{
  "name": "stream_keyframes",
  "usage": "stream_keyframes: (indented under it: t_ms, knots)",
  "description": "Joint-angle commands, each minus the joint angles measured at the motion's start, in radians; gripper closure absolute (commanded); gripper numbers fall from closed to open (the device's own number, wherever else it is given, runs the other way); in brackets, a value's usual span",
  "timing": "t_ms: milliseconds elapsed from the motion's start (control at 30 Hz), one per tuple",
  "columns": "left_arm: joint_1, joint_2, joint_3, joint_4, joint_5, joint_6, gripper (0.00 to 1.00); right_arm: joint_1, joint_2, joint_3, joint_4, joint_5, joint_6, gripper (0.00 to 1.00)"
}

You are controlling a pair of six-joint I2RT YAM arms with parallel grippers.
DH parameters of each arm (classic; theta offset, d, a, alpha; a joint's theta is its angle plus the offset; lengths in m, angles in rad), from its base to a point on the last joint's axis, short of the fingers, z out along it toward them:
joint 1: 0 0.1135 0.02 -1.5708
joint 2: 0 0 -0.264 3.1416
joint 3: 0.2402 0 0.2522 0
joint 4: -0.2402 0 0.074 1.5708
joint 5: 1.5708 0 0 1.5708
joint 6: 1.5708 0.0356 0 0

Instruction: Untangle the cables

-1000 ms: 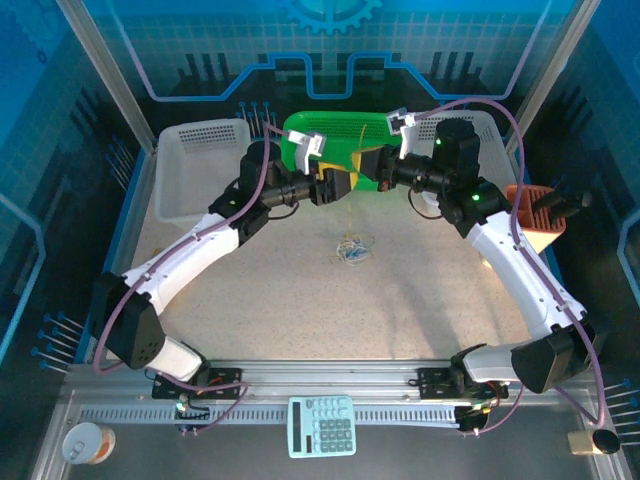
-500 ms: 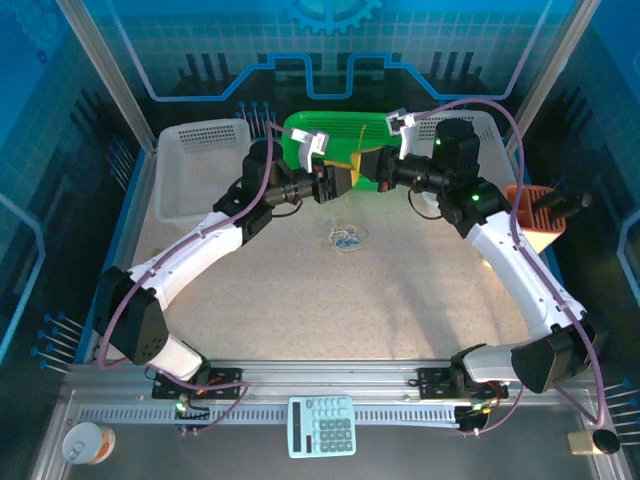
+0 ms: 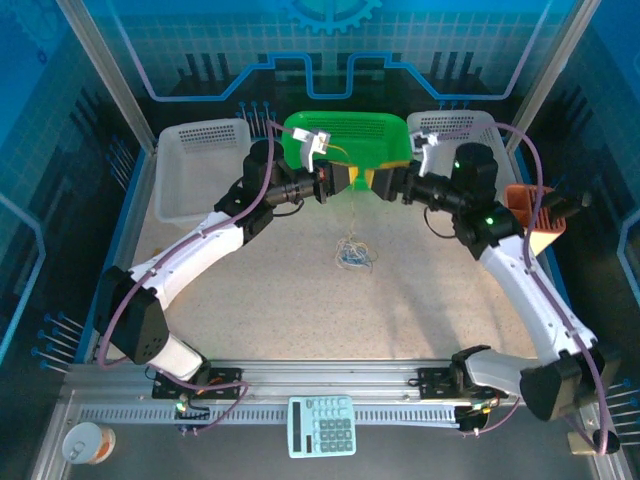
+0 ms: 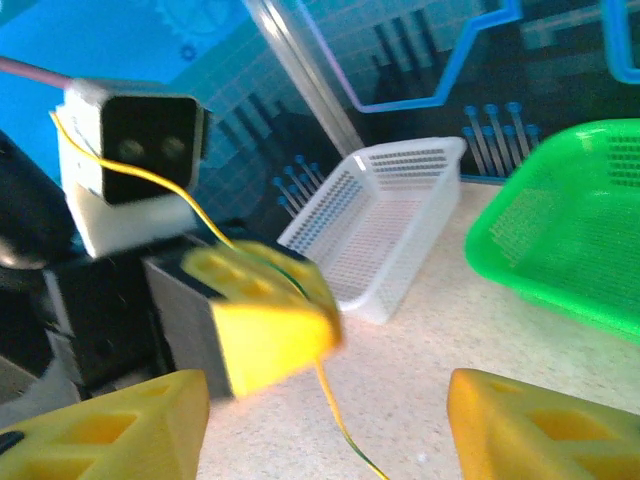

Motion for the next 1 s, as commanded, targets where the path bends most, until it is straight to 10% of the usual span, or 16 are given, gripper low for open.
stream_keyframes:
  t_ms: [0, 400, 967]
  knots:
    - [-0.004, -0.014, 0.031, 0.052, -0.003, -0.029, 1.00, -0.019, -0.069, -0.108, 0.005, 0.067, 0.003, 0.31]
    - [-0.004, -0.015, 0.060, 0.051, -0.020, -0.050, 1.00, 0.044, 0.049, -0.412, 0.112, 0.136, -0.026, 0.12]
    - [-0.004, -0.023, 0.044, 0.077, -0.024, -0.074, 1.00, 0.126, 0.353, -0.397, 0.350, 0.092, 0.064, 0.26]
